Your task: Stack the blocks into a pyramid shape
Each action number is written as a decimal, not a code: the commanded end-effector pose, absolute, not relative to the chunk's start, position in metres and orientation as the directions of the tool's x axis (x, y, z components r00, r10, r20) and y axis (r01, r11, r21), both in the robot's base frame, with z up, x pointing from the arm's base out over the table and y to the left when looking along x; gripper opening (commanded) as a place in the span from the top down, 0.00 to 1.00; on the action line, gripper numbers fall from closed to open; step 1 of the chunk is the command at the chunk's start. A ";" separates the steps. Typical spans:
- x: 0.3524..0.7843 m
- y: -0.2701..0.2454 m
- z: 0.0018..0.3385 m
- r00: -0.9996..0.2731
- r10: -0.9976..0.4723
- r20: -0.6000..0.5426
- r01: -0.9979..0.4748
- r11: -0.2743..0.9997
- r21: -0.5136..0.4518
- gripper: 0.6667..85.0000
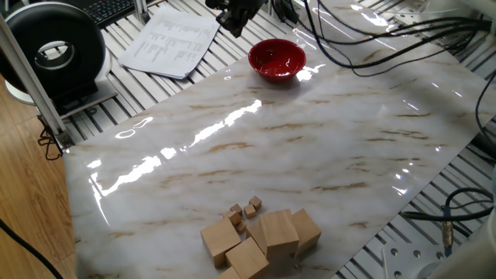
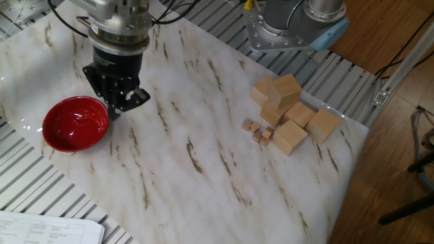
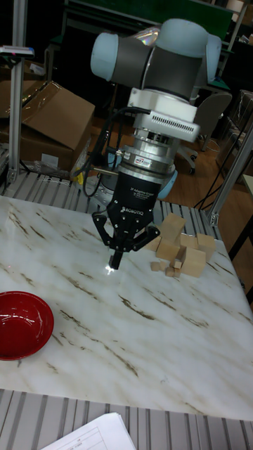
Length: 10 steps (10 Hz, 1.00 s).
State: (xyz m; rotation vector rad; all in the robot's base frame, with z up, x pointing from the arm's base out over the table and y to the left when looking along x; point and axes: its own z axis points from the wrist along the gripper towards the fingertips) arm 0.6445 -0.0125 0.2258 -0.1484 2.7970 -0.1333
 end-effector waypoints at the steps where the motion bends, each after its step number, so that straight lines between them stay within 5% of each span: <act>1: 0.659 0.012 0.230 -0.943 -0.047 -0.328 -0.024 0.997 -0.073 1.00; 10: 0.654 0.013 0.226 -0.946 -0.161 -0.282 -0.126 0.982 -0.140 1.00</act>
